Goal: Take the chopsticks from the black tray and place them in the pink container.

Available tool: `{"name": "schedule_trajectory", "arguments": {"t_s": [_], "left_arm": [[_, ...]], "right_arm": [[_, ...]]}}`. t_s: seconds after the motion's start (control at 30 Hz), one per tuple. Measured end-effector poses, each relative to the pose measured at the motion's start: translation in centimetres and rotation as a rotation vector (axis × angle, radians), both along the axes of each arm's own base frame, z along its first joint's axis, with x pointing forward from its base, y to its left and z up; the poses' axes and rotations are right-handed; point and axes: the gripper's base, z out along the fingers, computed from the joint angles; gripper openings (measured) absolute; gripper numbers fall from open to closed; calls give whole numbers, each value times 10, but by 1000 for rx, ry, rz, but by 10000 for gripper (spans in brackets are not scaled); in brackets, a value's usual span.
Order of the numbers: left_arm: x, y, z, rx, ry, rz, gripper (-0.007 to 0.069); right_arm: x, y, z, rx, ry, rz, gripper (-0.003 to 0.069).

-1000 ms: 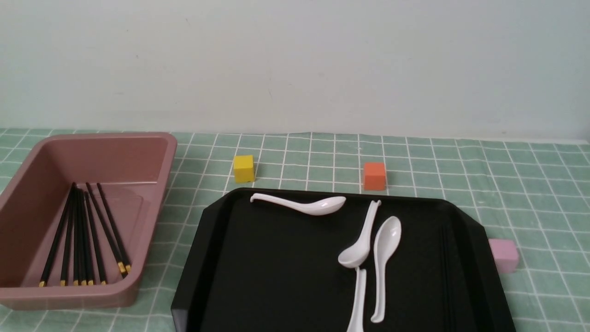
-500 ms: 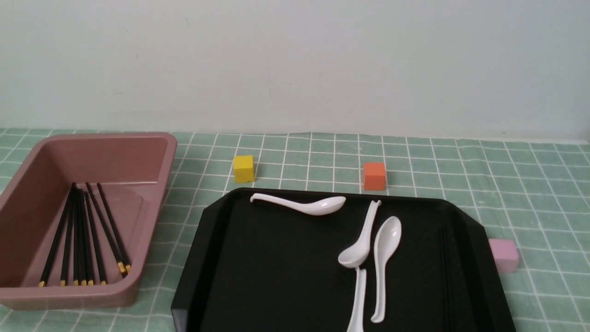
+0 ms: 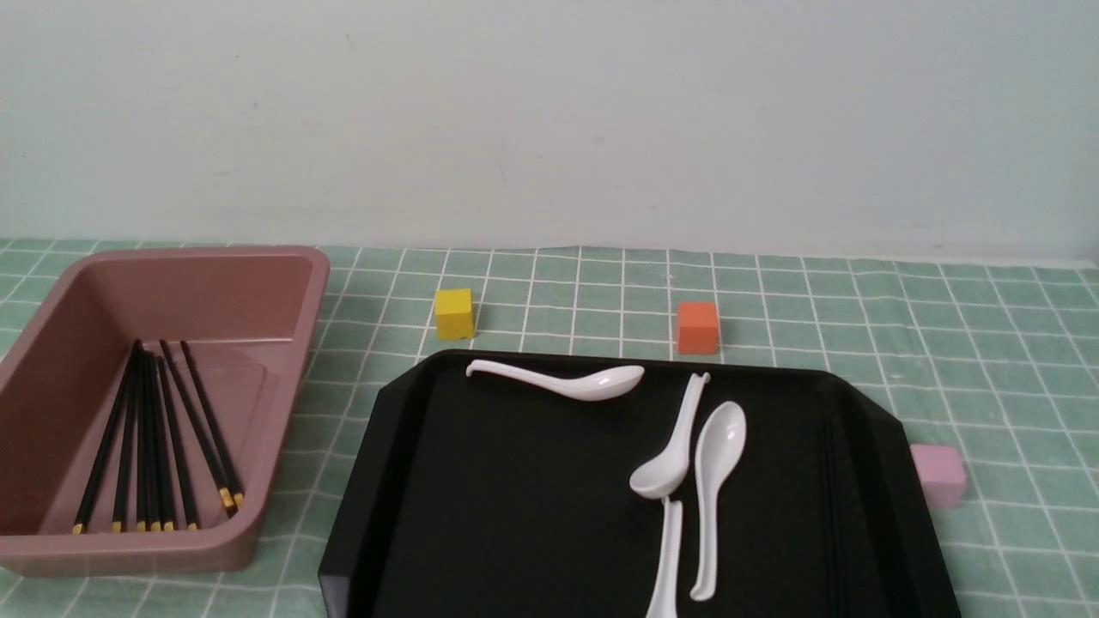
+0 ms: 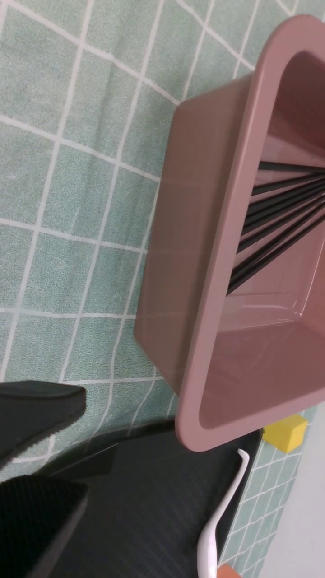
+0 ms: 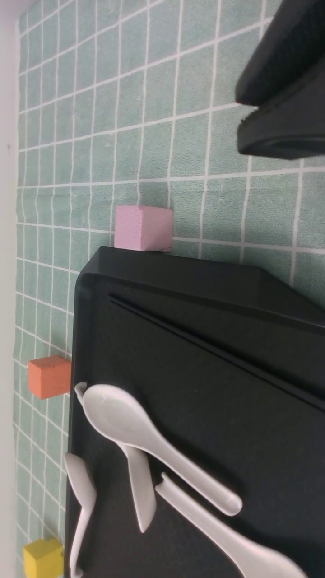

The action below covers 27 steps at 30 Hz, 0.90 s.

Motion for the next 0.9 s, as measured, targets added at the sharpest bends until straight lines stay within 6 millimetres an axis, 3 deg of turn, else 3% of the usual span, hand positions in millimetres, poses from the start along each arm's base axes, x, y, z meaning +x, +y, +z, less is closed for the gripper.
{"name": "schedule_trajectory", "arguments": {"t_s": [0.9], "left_arm": [[0,0,0,0,0,0,238]], "right_arm": [[0,0,0,0,0,0,148]]}}
